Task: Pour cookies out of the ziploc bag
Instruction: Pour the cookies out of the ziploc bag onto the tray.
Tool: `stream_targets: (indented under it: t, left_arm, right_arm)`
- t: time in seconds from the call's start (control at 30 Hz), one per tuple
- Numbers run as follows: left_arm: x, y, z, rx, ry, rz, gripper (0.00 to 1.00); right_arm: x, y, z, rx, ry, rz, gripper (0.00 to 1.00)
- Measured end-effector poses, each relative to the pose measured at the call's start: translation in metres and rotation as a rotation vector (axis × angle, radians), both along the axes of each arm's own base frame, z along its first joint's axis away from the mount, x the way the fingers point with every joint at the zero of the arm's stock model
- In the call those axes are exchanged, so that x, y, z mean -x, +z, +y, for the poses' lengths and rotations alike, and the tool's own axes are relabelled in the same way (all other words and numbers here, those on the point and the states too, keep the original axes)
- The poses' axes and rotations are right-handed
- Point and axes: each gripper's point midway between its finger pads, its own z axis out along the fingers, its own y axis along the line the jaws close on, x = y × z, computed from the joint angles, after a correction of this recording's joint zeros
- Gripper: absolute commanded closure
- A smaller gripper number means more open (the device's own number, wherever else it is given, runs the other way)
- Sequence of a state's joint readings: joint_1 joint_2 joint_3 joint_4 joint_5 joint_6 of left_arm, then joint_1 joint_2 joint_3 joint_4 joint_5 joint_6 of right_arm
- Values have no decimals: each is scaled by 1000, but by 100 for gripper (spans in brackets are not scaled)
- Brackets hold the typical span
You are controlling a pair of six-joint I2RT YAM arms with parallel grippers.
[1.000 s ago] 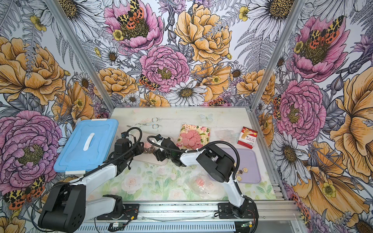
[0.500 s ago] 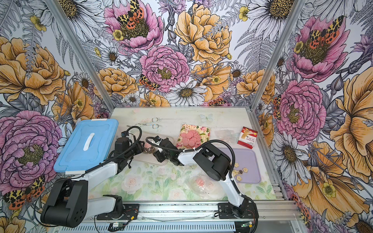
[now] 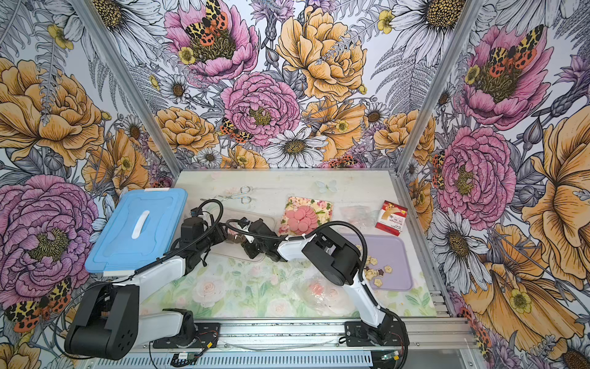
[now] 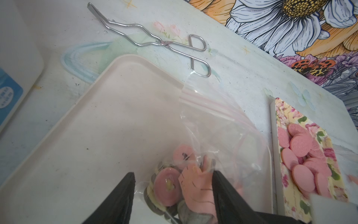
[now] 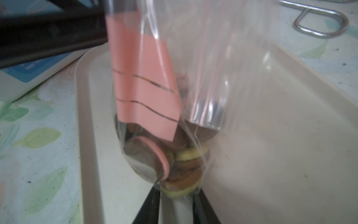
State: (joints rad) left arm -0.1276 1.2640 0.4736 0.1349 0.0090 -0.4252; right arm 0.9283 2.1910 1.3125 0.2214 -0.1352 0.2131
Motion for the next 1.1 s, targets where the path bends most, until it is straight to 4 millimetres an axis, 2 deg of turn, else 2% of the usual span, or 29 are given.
stream_targets:
  t: [0.2, 0.47, 0.6, 0.8, 0.97, 1.1]
  left_arm:
    - [-2, 2, -1, 10, 2, -11, 34]
    - [-4, 5, -1, 11, 2, -23, 32]
    - [-4, 11, -1, 13, 2, -42, 31]
    - [-5, 16, -5, 16, -27, -59, 31]
    - [-3, 12, -14, 24, -86, -47, 36]
    - [-4, 9, -32, 6, -163, -20, 41]
  right_arm:
    - [2, -2, 1, 4, 3, 5, 100]
    - [0, -2, -2, 2, -16, 8, 100]
    - [0, 1, -15, -1, -41, 24, 100]
    - [-17, 26, -42, -36, -107, 18, 100]
    - [-29, 46, -53, -76, -143, 2, 100]
    - [-31, 51, -56, -93, -153, -3, 100]
